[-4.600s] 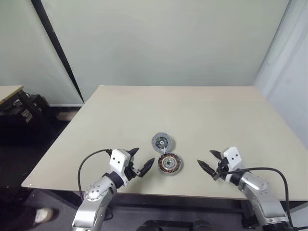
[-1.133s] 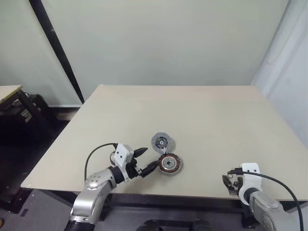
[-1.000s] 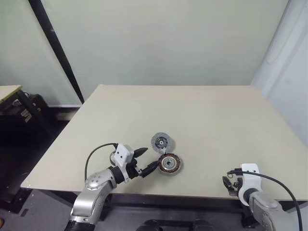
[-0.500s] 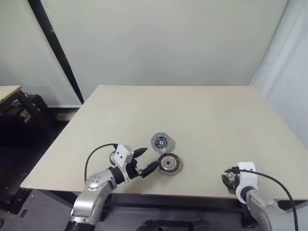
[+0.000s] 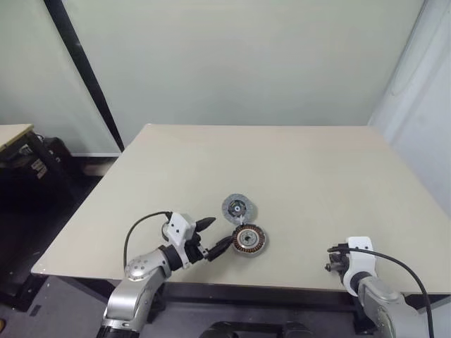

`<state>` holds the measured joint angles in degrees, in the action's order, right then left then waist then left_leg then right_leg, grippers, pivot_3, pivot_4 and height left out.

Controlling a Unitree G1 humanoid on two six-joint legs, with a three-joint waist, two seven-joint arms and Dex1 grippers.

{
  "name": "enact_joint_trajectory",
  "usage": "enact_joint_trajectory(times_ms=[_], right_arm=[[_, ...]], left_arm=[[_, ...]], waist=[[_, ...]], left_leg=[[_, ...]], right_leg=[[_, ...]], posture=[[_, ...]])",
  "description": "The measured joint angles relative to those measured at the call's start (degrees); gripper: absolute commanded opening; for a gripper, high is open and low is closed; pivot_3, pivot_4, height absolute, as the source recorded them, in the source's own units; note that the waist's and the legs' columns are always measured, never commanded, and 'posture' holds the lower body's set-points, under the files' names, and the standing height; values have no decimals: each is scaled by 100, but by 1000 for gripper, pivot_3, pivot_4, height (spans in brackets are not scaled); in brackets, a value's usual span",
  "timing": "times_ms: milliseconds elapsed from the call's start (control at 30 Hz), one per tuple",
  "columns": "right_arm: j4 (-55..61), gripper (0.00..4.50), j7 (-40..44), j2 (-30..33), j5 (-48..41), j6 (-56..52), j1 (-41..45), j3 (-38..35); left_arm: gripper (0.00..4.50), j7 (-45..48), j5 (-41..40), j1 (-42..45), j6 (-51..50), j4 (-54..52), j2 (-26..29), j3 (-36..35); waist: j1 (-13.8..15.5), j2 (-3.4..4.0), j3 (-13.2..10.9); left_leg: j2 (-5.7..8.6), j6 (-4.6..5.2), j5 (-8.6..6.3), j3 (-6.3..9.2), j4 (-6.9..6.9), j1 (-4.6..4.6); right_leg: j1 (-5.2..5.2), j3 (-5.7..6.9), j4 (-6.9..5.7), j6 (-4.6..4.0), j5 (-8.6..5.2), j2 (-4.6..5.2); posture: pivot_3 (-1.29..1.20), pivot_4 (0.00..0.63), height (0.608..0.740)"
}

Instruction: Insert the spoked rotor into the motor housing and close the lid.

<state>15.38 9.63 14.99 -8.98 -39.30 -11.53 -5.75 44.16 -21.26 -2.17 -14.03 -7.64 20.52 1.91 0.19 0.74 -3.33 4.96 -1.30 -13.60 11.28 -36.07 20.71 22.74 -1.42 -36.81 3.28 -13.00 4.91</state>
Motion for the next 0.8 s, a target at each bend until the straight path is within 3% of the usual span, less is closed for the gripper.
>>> enact_joint_trajectory(times_ms=[333, 800], right_arm=[[669, 686, 463, 109, -41, 133, 5, 453], [111, 686, 1614, 376, -35, 499, 1354, 1555]], left_arm=[[4500, -15, -4, -65, 26, -27, 2, -21], [4500, 64, -12, -287, 163, -13, 132, -183]], waist=[[-4, 2, -1], [-10, -5, -3]], left_leg=[[-2, 1, 0, -2, 13, 8], [0, 12, 7, -4, 14, 8]], right_leg=[[23, 0, -2, 0, 0, -4], [25, 0, -2, 1, 1, -4]], posture=[[0, 0, 740], [0, 0, 740]])
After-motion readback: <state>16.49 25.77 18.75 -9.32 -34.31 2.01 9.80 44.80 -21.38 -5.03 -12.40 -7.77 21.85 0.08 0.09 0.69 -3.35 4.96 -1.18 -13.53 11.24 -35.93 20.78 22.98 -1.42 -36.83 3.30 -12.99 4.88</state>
